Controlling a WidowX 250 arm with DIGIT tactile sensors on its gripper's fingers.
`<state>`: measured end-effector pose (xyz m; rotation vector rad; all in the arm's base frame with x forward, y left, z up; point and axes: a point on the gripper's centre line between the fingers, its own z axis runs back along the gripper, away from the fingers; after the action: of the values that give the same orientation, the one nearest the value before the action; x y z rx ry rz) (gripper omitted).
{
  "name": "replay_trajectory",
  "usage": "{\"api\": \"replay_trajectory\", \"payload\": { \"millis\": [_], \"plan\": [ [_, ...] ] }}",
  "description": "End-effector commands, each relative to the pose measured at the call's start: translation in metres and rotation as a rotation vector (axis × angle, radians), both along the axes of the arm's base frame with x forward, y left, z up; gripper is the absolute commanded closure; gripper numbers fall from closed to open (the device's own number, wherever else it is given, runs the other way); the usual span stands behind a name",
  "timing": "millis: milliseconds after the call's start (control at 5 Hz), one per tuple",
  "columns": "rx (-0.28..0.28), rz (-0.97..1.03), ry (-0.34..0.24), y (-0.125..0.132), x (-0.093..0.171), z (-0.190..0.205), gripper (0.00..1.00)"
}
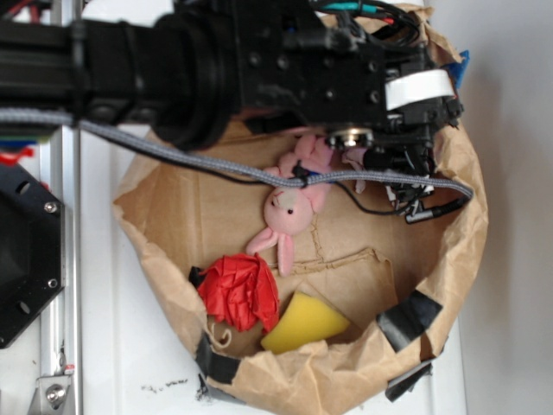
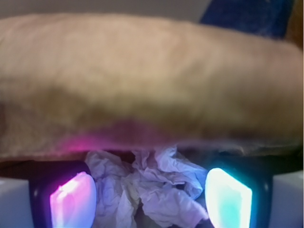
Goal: Grab the white paper.
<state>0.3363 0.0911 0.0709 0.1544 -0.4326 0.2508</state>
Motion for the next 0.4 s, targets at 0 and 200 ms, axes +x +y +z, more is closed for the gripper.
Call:
{"api": "replay_trajectory", "payload": {
  "millis": [0,200],
  "plan": [
    [0.032,-0.014,-0.03,0.0039,0.0118,0.0127,0.07],
    [0.025,-0.008,-0.032,0.0038,0.0113,0.014,1.0]
  ]
}}
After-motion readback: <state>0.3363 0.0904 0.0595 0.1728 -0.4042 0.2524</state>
